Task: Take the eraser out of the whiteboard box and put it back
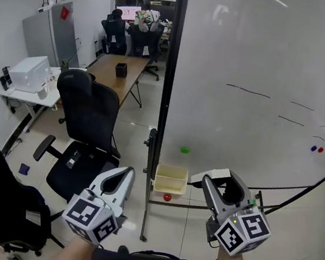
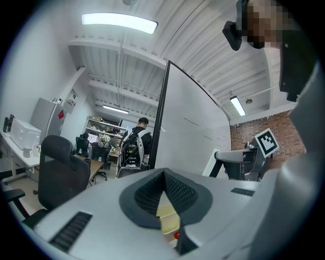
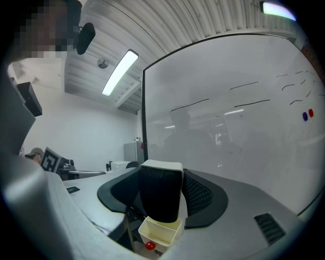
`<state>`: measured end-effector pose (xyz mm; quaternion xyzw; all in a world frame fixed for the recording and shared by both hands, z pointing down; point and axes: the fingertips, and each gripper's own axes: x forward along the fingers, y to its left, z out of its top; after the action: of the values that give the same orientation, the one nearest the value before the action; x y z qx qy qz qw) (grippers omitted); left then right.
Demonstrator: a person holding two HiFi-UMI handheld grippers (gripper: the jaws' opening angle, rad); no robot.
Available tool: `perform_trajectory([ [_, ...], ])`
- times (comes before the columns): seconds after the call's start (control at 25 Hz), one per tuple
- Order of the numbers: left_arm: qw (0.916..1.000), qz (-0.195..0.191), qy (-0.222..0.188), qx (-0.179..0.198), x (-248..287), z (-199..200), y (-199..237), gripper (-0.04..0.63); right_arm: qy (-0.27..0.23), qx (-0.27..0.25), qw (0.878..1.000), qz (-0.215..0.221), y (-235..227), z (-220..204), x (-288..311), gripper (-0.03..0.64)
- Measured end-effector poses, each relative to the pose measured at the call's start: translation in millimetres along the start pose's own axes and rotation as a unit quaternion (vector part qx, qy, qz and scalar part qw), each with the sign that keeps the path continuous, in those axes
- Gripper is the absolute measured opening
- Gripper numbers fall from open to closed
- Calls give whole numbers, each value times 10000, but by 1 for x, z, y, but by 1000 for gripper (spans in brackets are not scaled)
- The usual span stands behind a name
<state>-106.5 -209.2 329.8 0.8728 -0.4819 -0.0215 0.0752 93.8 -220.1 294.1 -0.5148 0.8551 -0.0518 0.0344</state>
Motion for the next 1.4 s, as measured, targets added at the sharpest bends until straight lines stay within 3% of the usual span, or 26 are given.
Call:
perform_trajectory([
  [0.64, 9997, 89, 237, 46, 17, -28, 22, 35, 447, 135, 9989, -28, 2, -51, 53, 282],
  [1.4, 9992, 118, 337, -161, 29, -57, 49, 37, 741, 101, 9971, -143, -2, -107, 100, 282],
])
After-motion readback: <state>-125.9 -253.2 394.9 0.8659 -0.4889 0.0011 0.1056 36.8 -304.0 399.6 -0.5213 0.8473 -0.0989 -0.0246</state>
